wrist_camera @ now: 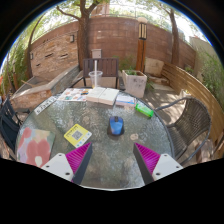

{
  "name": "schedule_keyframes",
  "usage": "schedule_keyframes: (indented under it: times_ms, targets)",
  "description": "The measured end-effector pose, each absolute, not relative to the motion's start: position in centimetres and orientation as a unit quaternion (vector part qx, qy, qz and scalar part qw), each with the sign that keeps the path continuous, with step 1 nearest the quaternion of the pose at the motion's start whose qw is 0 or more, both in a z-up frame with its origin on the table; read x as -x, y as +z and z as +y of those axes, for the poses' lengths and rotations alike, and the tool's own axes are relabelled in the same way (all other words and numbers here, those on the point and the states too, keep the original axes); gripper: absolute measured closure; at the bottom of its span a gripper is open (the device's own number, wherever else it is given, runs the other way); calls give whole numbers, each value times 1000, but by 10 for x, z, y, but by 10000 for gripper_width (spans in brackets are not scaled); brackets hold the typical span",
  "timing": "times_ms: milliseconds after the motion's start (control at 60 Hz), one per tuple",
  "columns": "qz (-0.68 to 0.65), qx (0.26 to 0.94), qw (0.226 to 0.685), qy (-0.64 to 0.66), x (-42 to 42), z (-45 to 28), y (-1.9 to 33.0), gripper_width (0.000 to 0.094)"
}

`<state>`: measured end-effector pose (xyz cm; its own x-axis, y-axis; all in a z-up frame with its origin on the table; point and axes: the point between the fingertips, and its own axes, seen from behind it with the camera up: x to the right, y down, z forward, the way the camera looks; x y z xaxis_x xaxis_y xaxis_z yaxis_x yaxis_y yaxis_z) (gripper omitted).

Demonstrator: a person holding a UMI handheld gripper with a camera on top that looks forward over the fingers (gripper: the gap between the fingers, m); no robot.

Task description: Arrange mouse

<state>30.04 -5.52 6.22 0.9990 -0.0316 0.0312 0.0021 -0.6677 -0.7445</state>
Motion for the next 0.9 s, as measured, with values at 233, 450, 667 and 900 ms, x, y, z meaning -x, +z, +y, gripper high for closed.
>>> schedule_keyframes:
  times_ms: [233, 450, 667, 900]
  targets:
    - [10, 918, 397, -12, -313, 61, -7, 147]
    - [3, 912, 409, -11, -313, 82, -12, 462]
    - [6, 912, 406, -53, -318, 78, -6, 600]
    - [76, 854, 508, -79, -300, 46, 146, 599]
